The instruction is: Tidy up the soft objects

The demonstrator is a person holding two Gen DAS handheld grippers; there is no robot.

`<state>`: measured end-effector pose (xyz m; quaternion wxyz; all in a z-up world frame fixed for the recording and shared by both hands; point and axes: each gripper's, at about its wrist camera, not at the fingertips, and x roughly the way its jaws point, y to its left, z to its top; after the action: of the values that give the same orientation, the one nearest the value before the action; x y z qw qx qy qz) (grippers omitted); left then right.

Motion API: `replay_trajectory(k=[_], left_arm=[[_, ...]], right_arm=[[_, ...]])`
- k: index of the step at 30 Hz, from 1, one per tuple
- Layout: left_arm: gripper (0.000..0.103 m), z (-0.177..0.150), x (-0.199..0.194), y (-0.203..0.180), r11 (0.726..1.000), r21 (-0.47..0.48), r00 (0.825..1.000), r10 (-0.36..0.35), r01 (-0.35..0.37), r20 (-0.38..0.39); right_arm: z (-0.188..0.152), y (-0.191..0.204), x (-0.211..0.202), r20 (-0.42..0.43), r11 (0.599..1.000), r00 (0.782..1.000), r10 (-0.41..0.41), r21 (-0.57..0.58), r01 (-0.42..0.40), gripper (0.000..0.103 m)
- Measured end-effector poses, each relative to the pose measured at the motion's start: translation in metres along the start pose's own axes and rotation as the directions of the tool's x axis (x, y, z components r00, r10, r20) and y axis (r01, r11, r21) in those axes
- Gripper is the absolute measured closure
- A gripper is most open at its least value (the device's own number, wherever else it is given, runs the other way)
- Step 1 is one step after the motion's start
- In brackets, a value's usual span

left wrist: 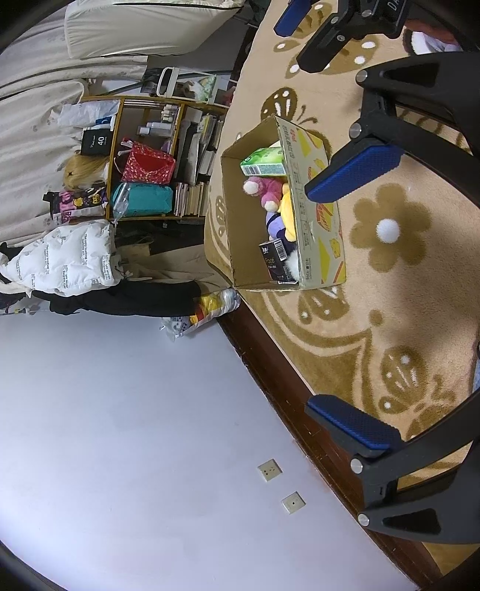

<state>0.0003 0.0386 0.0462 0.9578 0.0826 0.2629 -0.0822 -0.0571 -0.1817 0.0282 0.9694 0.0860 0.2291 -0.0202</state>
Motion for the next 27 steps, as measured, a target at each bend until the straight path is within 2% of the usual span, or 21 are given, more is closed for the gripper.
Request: replay_trajectory(k=[27], left_arm=[[0.0, -0.0005, 0.0001, -0.0016, 1.0, 0.007, 1.0, -0.005, 0.005, -0.007]], right_arm=[[-0.0009, -0.0009, 0.0005, -0.003, 1.0, 1.0, -0.003, -0.003, 0.003, 0.0]])
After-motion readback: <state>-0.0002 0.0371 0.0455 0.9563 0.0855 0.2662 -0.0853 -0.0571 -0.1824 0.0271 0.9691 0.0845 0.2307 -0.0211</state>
